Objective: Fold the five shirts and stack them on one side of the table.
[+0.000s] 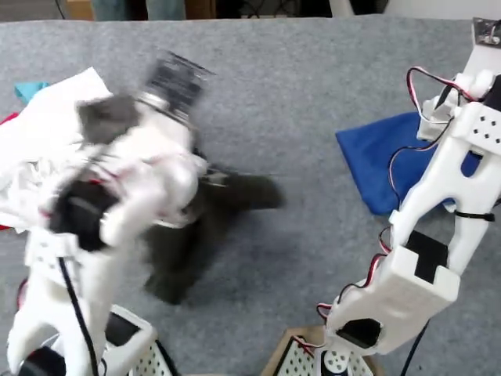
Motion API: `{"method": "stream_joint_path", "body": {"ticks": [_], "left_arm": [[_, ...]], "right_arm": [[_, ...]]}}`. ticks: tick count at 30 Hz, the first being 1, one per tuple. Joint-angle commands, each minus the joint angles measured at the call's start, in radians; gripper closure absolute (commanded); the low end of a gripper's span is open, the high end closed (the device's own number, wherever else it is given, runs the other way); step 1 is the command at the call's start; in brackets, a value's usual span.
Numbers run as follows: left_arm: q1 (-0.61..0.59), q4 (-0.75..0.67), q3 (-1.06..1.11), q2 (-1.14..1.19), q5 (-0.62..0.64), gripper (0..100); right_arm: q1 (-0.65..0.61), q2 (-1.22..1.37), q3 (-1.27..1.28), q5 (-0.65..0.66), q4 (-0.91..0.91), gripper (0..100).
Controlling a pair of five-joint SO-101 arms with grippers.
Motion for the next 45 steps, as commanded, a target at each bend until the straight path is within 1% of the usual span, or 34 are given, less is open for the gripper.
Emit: {"method": "stream_joint_path", "body": {"ticks": [1,4,8,9,11,14,16,19,22,25,29,31,33,35,37,39,41,43,45], "left_arm": [[0.174,-0.006,0.081,0.061,-0.006,97],[0.242,-0.038,0.216,0.17,-0.006,97],[0.305,-0.015,0.246,0.287,0.0,96],[0.306,-0.002,0.245,0.299,0.002,94],[0.292,0.025,0.245,0.318,0.012,86],[0.229,0.071,0.242,0.292,0.12,75],[0.159,0.087,0.223,0.25,0.178,74],[0.031,0.121,0.182,0.169,0.186,74],[-0.125,0.166,0.157,0.075,0.186,74],[-0.328,0.189,0.159,-0.006,0.186,74],[-0.685,0.18,0.232,-0.072,0.18,74],[-0.854,0.18,0.291,-0.089,0.12,74],[-0.997,0.163,0.358,-0.098,0.038,74],[-1.124,0.103,0.438,-0.106,-0.026,74],[-1.231,0.011,0.519,-0.106,-0.055,74],[-1.296,-0.087,0.596,-0.1,-0.057,74],[-1.317,-0.172,0.664,-0.1,-0.055,74],[-1.29,-0.249,0.716,-0.1,-0.051,74],[-1.218,-0.331,0.748,-0.1,0.003,74]], "right_arm": [[-0.017,-0.044,0.002,0.002,0.002,79.6],[-0.025,-0.038,0.002,0.002,0.002,79.7],[-0.06,0.004,0.025,0.002,0.003,79.5],[-0.077,0.016,0.041,0.002,0.003,79.4],[-0.114,0.044,0.084,0.002,0.003,79.4],[-0.173,0.076,0.137,0.002,0.002,79.4],[-0.206,0.096,0.157,0.003,0.002,79.7],[-0.258,0.108,0.185,0.043,0.005,79.7],[-0.321,0.093,0.226,0.074,0.006,79.7],[-0.396,0.062,0.289,0.087,0.006,79.7],[-0.52,-0.018,0.386,0.092,0.006,79.7],[-0.583,-0.09,0.435,0.092,0.006,79.7],[-0.655,-0.177,0.487,0.092,0.006,79.7],[-0.744,-0.271,0.547,0.092,0.006,79.7],[-0.845,-0.351,0.613,0.092,0.006,79.7],[-0.944,-0.41,0.687,0.092,0.002,79.7],[-1.034,-0.424,0.757,0.094,-0.023,79.7],[-1.096,-0.404,0.84,0.094,-0.086,79.7],[-1.12,-0.366,0.92,0.089,-0.169,79.7]]}}
